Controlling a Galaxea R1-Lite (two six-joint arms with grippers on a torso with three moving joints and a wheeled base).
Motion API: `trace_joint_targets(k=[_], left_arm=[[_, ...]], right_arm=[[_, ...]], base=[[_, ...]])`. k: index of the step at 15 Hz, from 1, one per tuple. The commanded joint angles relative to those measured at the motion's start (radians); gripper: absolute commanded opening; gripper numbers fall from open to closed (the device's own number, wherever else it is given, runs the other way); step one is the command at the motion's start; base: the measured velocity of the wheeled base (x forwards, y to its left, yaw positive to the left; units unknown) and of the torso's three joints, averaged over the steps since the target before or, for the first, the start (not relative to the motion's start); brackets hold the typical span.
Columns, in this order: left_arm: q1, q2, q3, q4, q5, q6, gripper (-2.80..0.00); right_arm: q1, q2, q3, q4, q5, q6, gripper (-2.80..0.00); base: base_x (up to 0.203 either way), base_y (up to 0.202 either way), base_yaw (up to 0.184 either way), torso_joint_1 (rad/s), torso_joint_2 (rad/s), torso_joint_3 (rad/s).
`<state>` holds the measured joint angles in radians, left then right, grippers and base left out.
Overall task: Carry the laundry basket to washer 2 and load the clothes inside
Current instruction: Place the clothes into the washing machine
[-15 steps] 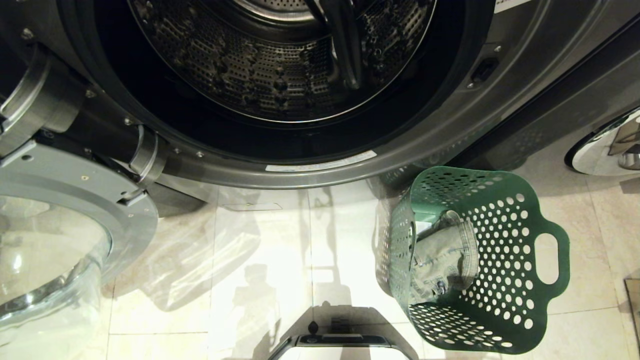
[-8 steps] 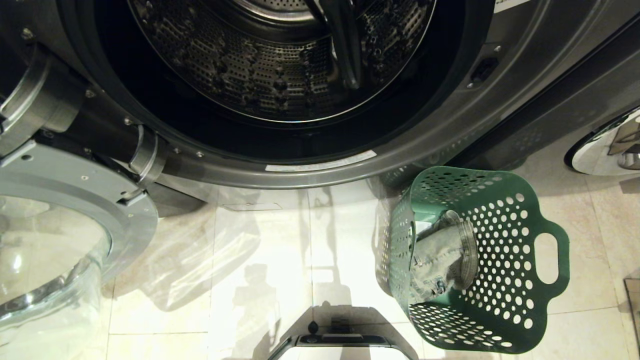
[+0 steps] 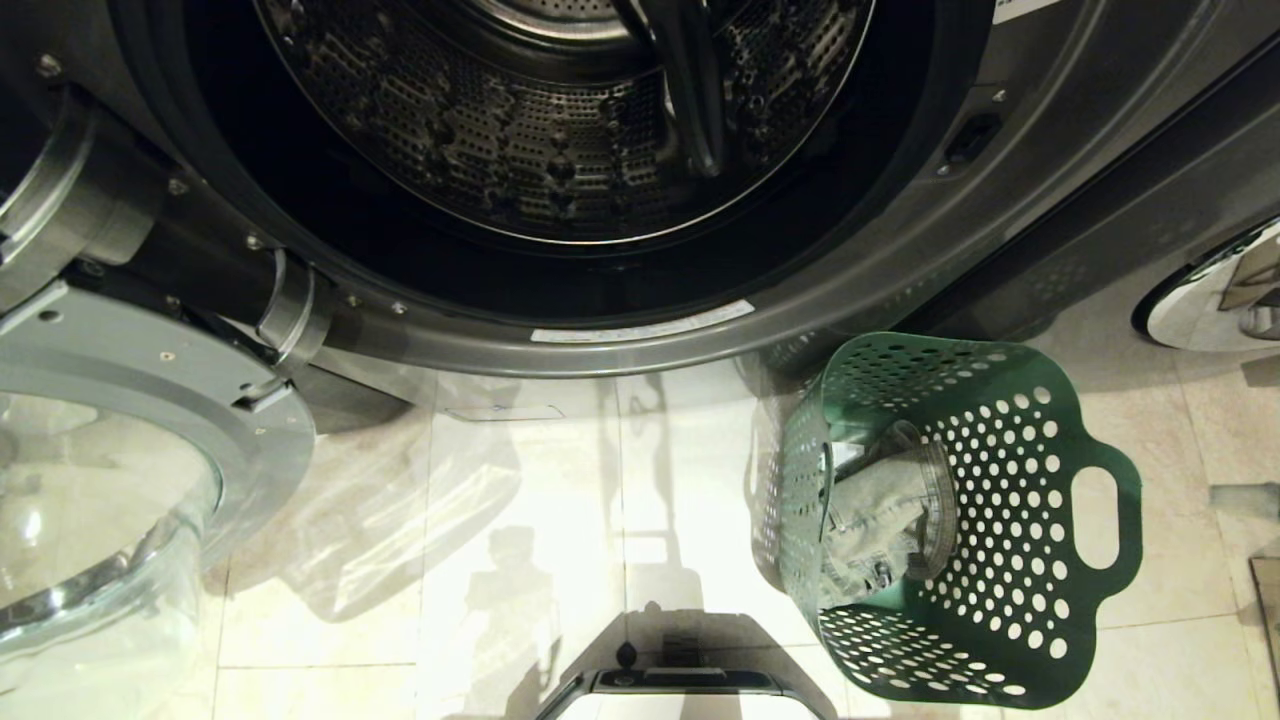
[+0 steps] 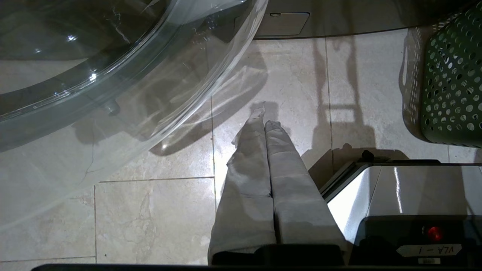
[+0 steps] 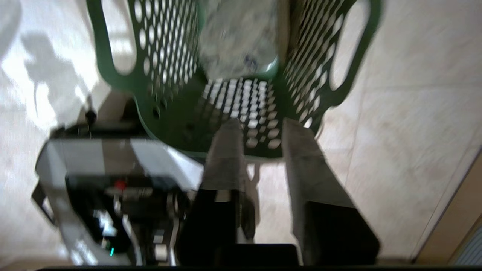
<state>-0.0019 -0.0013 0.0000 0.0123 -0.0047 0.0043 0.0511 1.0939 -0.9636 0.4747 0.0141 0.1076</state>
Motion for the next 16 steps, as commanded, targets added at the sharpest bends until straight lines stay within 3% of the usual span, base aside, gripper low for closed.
trace_joint_targets(k=[1, 4, 8, 13, 16], left_arm=[[0.000, -0.001, 0.002, 0.000, 0.000, 0.000, -2.80], [-0.001, 0.000, 0.002, 0.000, 0.000, 0.000, -2.80], [-0.001, 0.000, 0.002, 0.000, 0.000, 0.000, -2.80], [-0.001, 0.000, 0.002, 0.000, 0.000, 0.000, -2.80], [0.000, -0.002, 0.002, 0.000, 0.000, 0.000, -2.80]], right_arm=[[0.021, 0.129, 0.043, 0.001, 0.021, 0.005, 0.00], [0.023, 0.244, 0.181, -0.083, 0.070, 0.020, 0.00], [0.023, 0.454, 0.331, -0.474, 0.078, 0.038, 0.00], [0.022, 0.734, 0.327, -0.707, 0.083, 0.038, 0.00], [0.022, 0.840, 0.251, -0.756, 0.101, 0.023, 0.00]], base=[[0.000, 0.000, 0.000, 0.000, 0.00, 0.000], [0.000, 0.000, 0.000, 0.000, 0.00, 0.000], [0.000, 0.000, 0.000, 0.000, 0.00, 0.000], [0.000, 0.000, 0.000, 0.000, 0.00, 0.000], [0.000, 0.000, 0.000, 0.000, 0.00, 0.000]])
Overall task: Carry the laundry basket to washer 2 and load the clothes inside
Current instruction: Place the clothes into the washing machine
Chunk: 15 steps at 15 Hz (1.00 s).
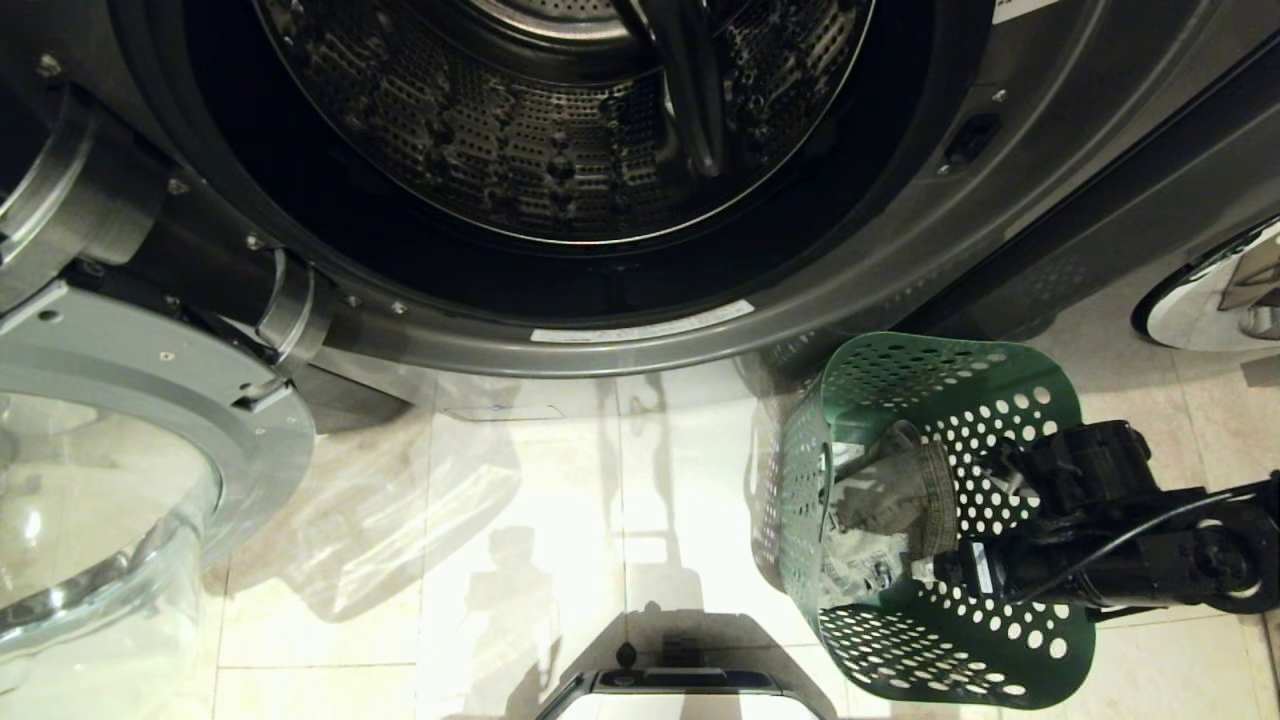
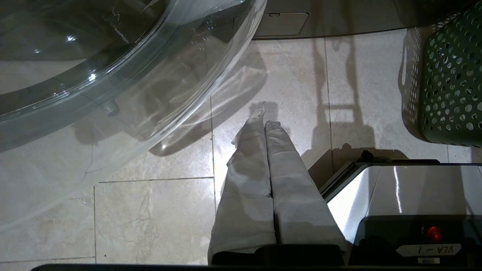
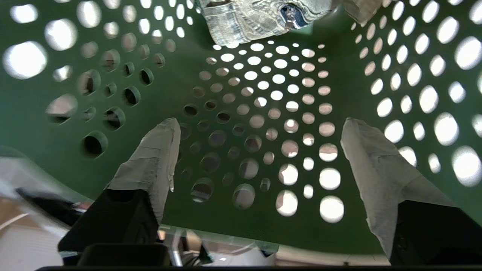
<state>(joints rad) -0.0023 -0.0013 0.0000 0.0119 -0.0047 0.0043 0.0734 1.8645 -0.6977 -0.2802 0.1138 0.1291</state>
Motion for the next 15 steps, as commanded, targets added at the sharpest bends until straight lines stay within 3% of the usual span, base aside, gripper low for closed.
trace_joint_targets(k=[1, 3, 6, 10, 15], left_arm=[[-0.001, 0.000, 0.002, 0.000, 0.000, 0.000, -2.80], [0.000, 0.000, 0.002, 0.000, 0.000, 0.000, -2.80], [0.001, 0.000, 0.002, 0.000, 0.000, 0.000, -2.80], [0.000, -0.001, 0.002, 0.000, 0.000, 0.000, -2.80], [0.001, 0.000, 0.002, 0.000, 0.000, 0.000, -2.80]], right_arm=[[0.000, 0.095, -0.040, -0.005, 0.000, -0.010, 0.00], [-0.003, 0.138, -0.086, -0.009, -0.008, -0.026, 0.00], [-0.012, 0.177, -0.123, -0.010, -0.119, -0.051, 0.00], [-0.040, 0.221, -0.174, -0.092, -0.126, -0.138, 0.00], [-0.077, 0.320, -0.232, -0.203, -0.125, -0.161, 0.00]], base=[[0.000, 0.000, 0.000, 0.000, 0.00, 0.000], [0.000, 0.000, 0.000, 0.000, 0.00, 0.000], [0.000, 0.000, 0.000, 0.000, 0.00, 0.000], [0.000, 0.000, 0.000, 0.000, 0.00, 0.000], [0.000, 0.000, 0.000, 0.000, 0.00, 0.000]])
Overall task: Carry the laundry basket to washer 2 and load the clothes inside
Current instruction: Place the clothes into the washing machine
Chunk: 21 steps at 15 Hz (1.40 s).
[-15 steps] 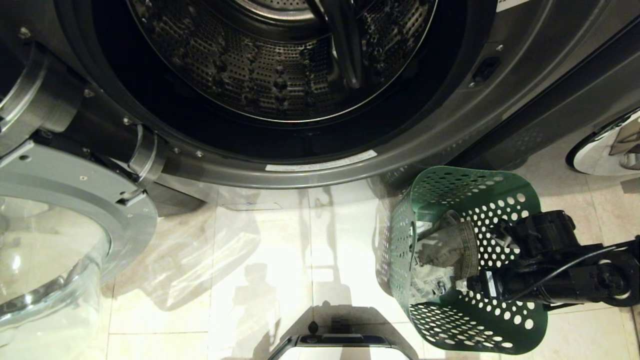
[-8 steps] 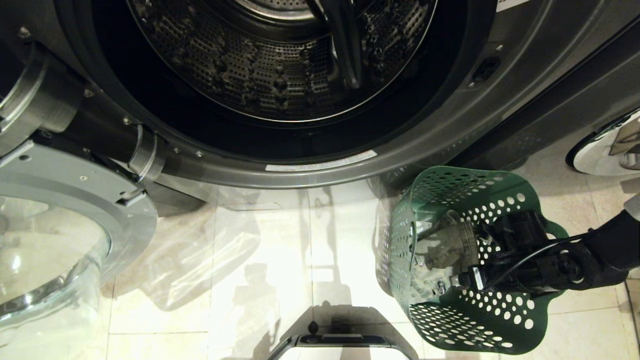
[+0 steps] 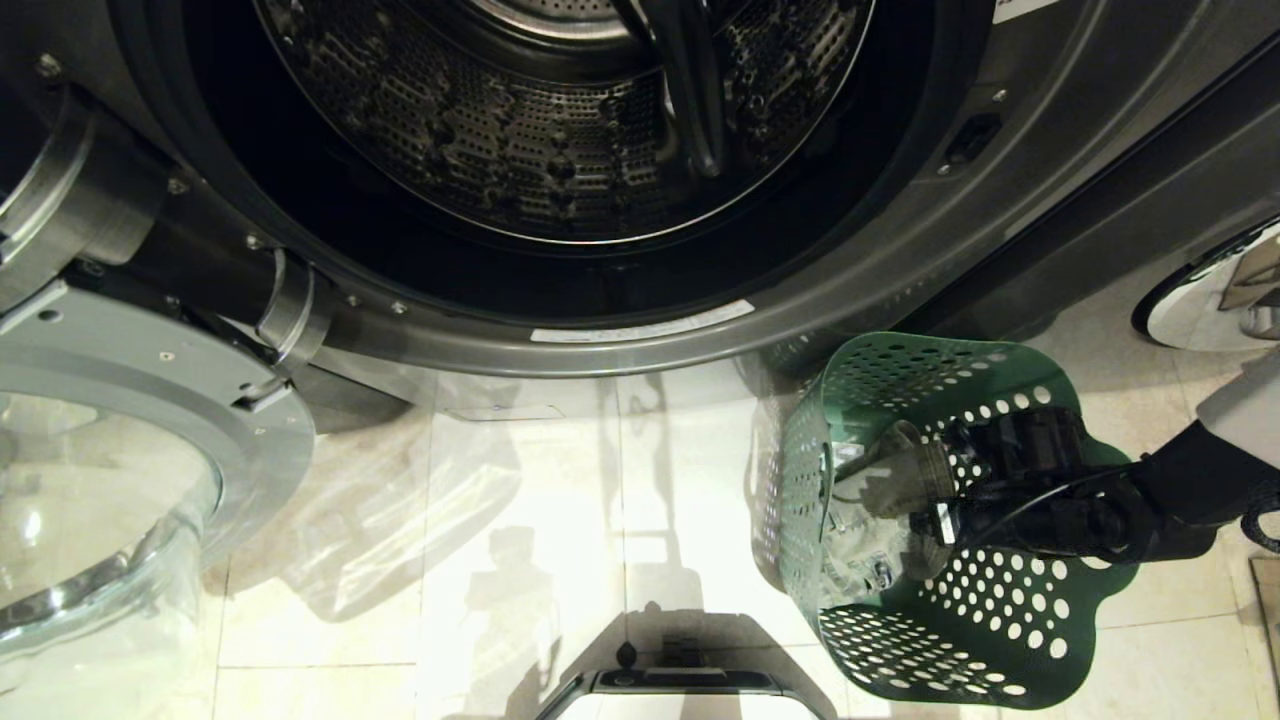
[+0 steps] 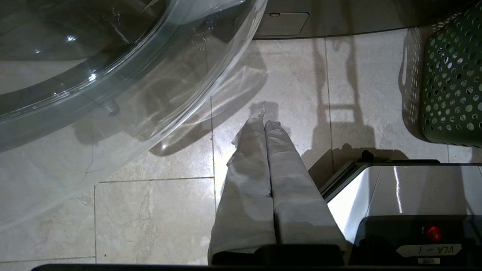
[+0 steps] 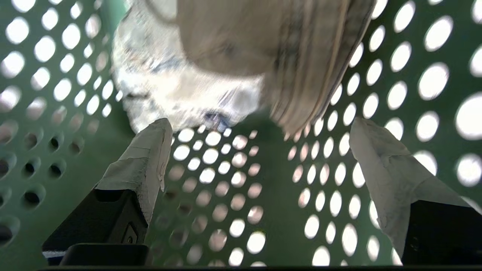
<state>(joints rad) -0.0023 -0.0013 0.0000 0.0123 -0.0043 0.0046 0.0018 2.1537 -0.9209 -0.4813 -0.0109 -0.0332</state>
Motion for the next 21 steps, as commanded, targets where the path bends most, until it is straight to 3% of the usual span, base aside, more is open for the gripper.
trace_joint_targets(k=[1, 20, 21], left_arm=[[0.001, 0.000, 0.002, 0.000, 0.000, 0.000, -2.80], [0.000, -0.002, 0.002, 0.000, 0.000, 0.000, -2.80], [0.001, 0.000, 0.002, 0.000, 0.000, 0.000, -2.80]], right_arm=[[-0.010, 0.044, -0.018, -0.018, 0.000, -0.005, 0.00], [-0.003, 0.239, -0.289, -0.057, 0.002, 0.068, 0.00], [-0.003, 0.236, -0.289, -0.055, 0.003, 0.068, -2.80]], base=[[0.000, 0.000, 0.000, 0.000, 0.00, 0.000], [0.000, 0.000, 0.000, 0.000, 0.00, 0.000], [0.000, 0.000, 0.000, 0.000, 0.00, 0.000]])
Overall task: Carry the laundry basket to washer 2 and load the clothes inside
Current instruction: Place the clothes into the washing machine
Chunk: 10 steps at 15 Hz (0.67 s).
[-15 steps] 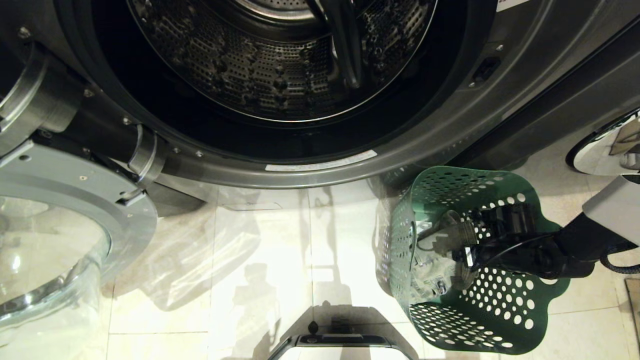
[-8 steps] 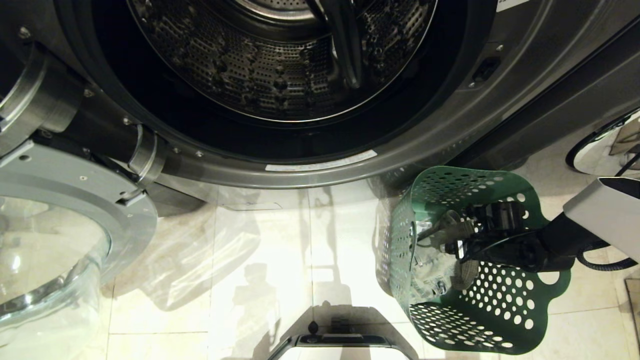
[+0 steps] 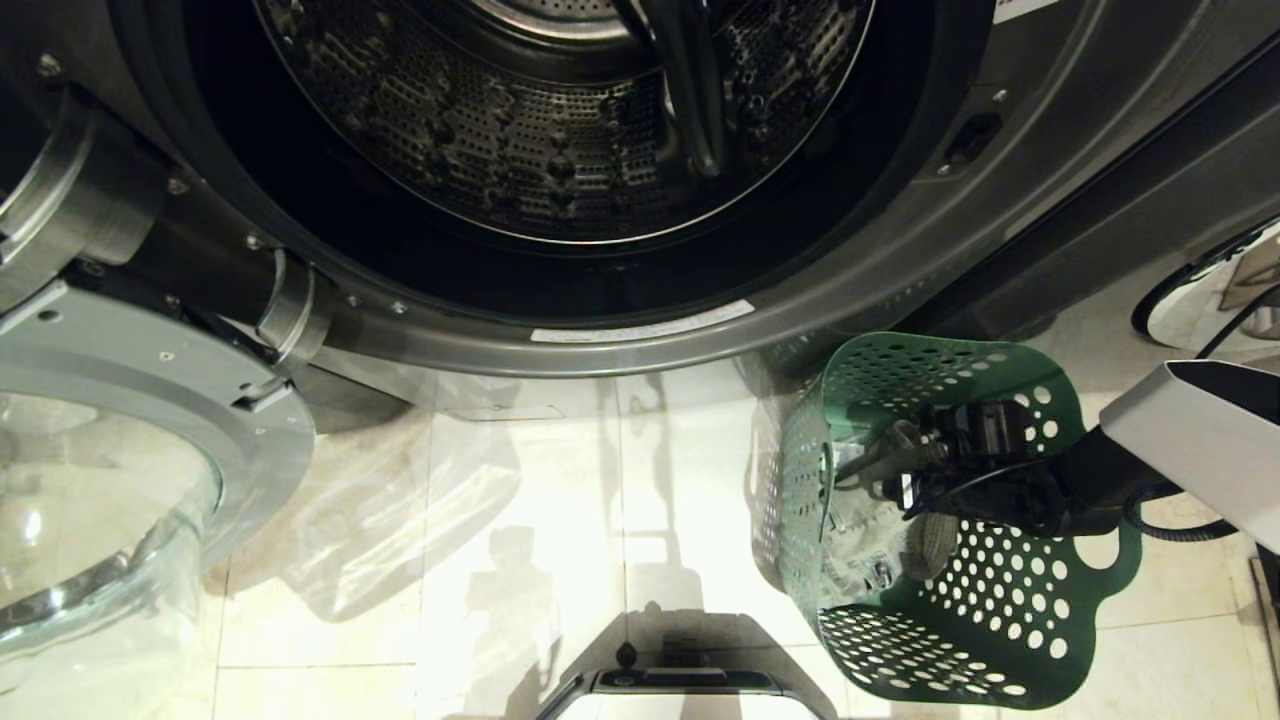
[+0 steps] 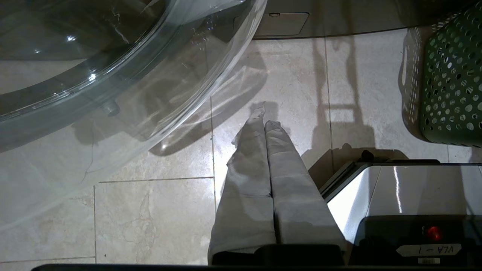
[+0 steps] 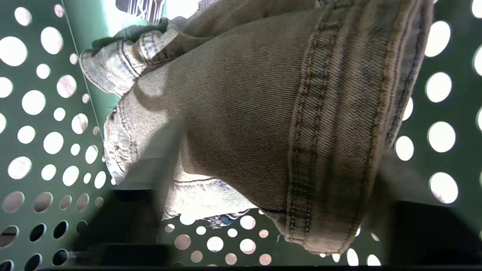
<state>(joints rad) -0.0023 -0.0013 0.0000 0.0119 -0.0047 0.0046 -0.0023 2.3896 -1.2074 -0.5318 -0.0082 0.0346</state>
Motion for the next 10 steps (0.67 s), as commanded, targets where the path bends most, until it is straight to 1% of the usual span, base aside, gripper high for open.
trace_joint_targets(k=[1, 3, 5, 8, 10], left_arm=[[0.001, -0.002, 0.002, 0.000, 0.000, 0.000, -2.80], [0.001, 0.000, 0.002, 0.000, 0.000, 0.000, -2.80], [-0.001, 0.000, 0.002, 0.000, 0.000, 0.000, -2.80], [-0.001, 0.000, 0.002, 0.000, 0.000, 0.000, -2.80], [-0.001, 0.000, 0.002, 0.000, 0.000, 0.000, -2.80]], right_arm=[[-0.001, -0.003, -0.003, 0.003, 0.000, 0.001, -2.80], [-0.001, -0.009, -0.002, 0.022, 0.001, 0.004, -2.80], [-0.001, -0.024, 0.004, 0.051, 0.001, 0.030, -2.80], [-0.001, -0.102, 0.050, 0.175, 0.003, 0.081, -2.80], [0.000, -0.195, 0.125, 0.250, 0.008, 0.096, -2.80]], base=[[0.000, 0.000, 0.000, 0.000, 0.00, 0.000], [0.000, 0.000, 0.000, 0.000, 0.00, 0.000], [0.000, 0.000, 0.000, 0.000, 0.00, 0.000], [0.000, 0.000, 0.000, 0.000, 0.00, 0.000], [0.000, 0.000, 0.000, 0.000, 0.00, 0.000]])
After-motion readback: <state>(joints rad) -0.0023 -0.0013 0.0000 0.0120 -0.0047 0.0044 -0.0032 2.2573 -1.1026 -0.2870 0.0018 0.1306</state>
